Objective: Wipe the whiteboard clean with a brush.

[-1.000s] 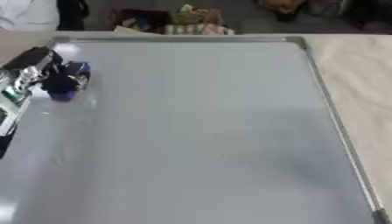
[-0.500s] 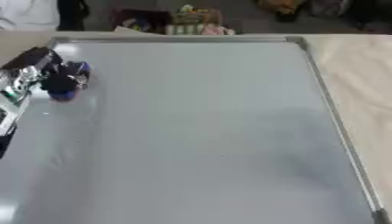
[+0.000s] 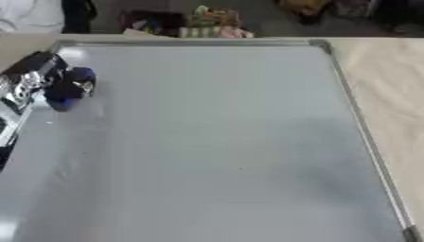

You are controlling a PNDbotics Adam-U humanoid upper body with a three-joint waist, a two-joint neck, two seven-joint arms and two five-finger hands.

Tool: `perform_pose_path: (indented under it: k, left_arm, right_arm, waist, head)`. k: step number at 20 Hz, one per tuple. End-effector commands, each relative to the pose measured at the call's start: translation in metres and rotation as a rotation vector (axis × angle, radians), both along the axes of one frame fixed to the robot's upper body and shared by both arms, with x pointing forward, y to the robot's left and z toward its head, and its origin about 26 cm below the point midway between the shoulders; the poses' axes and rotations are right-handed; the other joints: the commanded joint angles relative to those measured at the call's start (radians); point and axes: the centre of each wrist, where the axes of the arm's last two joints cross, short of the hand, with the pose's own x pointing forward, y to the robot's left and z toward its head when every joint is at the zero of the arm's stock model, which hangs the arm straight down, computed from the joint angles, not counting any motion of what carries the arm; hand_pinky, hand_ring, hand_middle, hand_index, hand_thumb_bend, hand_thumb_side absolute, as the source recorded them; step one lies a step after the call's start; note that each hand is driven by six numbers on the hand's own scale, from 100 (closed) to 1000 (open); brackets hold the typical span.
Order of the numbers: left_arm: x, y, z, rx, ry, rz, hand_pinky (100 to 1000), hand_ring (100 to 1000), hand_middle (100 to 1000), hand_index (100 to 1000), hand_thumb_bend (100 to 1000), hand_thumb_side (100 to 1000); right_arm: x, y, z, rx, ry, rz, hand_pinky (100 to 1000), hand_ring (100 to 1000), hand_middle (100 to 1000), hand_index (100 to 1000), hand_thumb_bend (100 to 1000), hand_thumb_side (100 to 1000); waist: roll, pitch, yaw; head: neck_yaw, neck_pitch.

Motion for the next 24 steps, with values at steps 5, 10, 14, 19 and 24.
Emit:
perform_pose_path:
  k: [5, 10, 14, 19, 24]
  left_arm:
    - [-0.002, 0.007, 0.012, -0.008, -0.022, 0.002, 612, 626, 465, 250, 250, 489]
    - [-0.001, 0.007, 0.010, -0.008, -0.025, 0.004, 602, 603, 426, 255, 251, 480]
    - [-0.001, 0.004, 0.010, 0.001, -0.037, 0.000, 593, 583, 393, 263, 262, 472]
    - [0.001, -0.001, 0.009, 0.023, -0.043, -0.008, 586, 569, 370, 271, 261, 466]
    - [0.001, -0.002, 0.007, 0.025, -0.043, -0.011, 579, 562, 359, 277, 248, 448]
  right_arm:
    - [-0.002, -0.002, 0.006, -0.002, -0.021, -0.008, 872, 833, 624, 874, 100, 1000]
    - [-0.002, -0.003, 0.005, -0.001, -0.021, -0.009, 872, 833, 622, 874, 100, 1000]
    - [-0.002, -0.002, 0.006, 0.000, -0.023, -0.008, 872, 833, 622, 873, 100, 1000]
    - [-0.002, -0.003, 0.006, 0.001, -0.025, -0.007, 873, 833, 621, 874, 100, 1000]
    - [-0.002, -0.003, 0.006, 0.001, -0.025, -0.009, 873, 834, 620, 874, 100, 1000]
  waist:
    - [0.000, -0.024, -0.003]
    - [0.001, -0.024, -0.005]
    - [0.002, -0.023, -0.008]
    - [0.003, -0.021, -0.012]
    - [0.005, -0.019, -0.013]
  head:
    - [0.001, -0.014]
    - [0.001, -0.015]
    - [0.003, -0.018]
    - [0.005, -0.018]
    - [0.005, -0.018]
